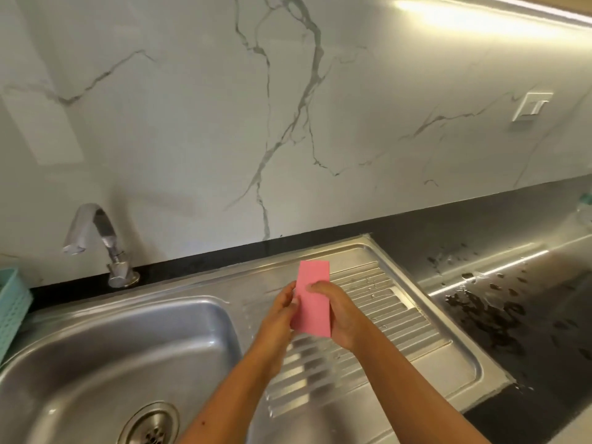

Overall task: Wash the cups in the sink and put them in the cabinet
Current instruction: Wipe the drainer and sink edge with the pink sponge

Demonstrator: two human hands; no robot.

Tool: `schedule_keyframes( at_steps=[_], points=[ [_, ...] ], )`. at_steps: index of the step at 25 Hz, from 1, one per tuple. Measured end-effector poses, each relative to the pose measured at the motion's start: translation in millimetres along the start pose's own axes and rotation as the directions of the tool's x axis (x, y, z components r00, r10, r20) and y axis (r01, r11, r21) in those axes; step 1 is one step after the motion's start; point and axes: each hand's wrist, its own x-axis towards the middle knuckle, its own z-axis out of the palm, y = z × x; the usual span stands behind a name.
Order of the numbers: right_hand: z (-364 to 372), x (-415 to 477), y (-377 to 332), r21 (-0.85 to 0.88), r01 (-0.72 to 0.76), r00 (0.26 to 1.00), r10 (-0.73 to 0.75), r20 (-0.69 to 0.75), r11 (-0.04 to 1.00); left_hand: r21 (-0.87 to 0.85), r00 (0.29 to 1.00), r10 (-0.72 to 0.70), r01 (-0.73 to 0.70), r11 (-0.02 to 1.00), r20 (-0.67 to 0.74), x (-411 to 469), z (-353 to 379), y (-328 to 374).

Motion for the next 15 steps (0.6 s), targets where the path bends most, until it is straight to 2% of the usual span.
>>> schedule_keyframes(
  at_steps=[5,9,12,13,14,15],
  points=[
    [-41,26,-2,0.184,-0.019,0.989,0.045,-0.141,0.983,0.164,1.0,-0.018,0.015,0.986,0.018,33,46,-7],
    [-69,51,-24,0.17,-0.074,0.993,0.088,-0.077,0.983,0.254,1.0,0.008,-0.01,0.967,0.009,68,70,-2],
    [-99,70,-44,0.196,-0.085,0.995,0.095,-0.039,0.977,0.362,0.997,0.045,-0.063,0.93,0.06,96,88,-1],
    [-112,79,-51,0.179,-0.042,0.998,0.052,-0.047,0.983,0.408,0.998,0.044,-0.058,0.911,0.042,103,91,-2],
    [-125,86,-61,0.086,0.008,0.998,-0.003,-0.069,0.996,0.471,0.999,0.04,-0.028,0.882,-0.014,110,93,-4],
    [-137,96,-70,-0.084,0.05,0.991,-0.06,-0.117,0.995,0.531,0.994,0.031,0.027,0.847,-0.1,114,91,-6]
  ],
)
